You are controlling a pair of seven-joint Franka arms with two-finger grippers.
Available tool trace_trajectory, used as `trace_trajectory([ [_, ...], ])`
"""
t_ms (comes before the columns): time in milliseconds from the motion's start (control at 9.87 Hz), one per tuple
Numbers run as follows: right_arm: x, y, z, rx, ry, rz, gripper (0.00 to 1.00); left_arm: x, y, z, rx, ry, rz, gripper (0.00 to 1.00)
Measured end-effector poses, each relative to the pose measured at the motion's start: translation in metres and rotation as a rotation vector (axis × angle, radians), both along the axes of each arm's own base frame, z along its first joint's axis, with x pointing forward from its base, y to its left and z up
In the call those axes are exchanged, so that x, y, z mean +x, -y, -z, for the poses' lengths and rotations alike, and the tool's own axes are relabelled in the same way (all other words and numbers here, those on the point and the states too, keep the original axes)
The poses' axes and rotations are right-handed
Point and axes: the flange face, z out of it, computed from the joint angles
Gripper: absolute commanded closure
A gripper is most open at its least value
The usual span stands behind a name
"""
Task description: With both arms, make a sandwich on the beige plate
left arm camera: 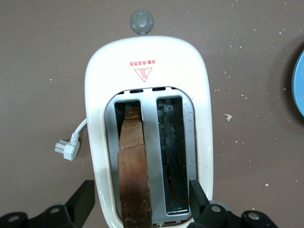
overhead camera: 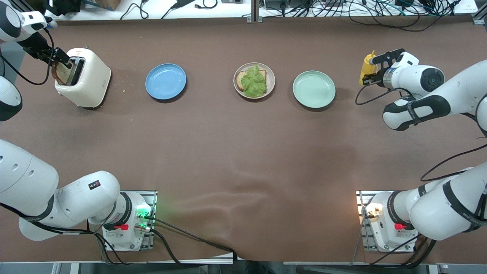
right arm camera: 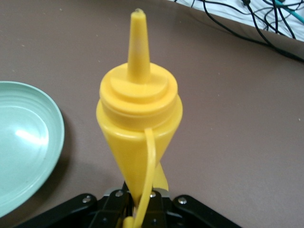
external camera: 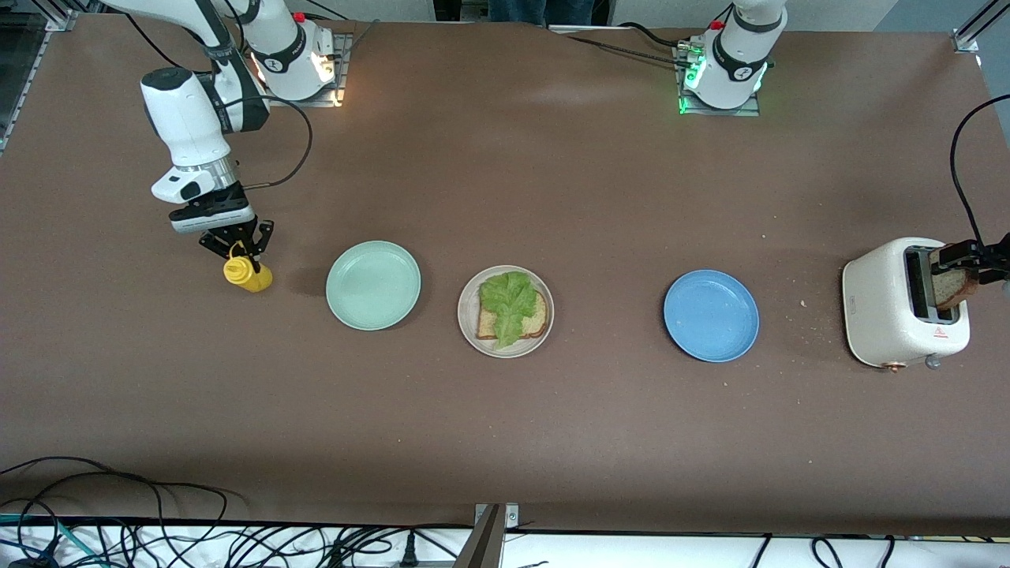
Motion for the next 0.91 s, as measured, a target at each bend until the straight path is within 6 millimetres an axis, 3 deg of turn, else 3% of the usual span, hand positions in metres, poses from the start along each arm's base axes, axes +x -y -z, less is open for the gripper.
trace_trajectory([
  [608, 0.039, -0.006, 0.014, 0.01, 0.016, 0.07, 1.0, 0.004, 0.006, -0.004, 0.068, -0.021, 0.069, 1.0],
  [912, 0.048, -0.014, 0.021, 0.019, 0.014, 0.074, 1.0, 0.015, 0.009, -0.025, 0.076, 0.0, 0.081, 1.0],
])
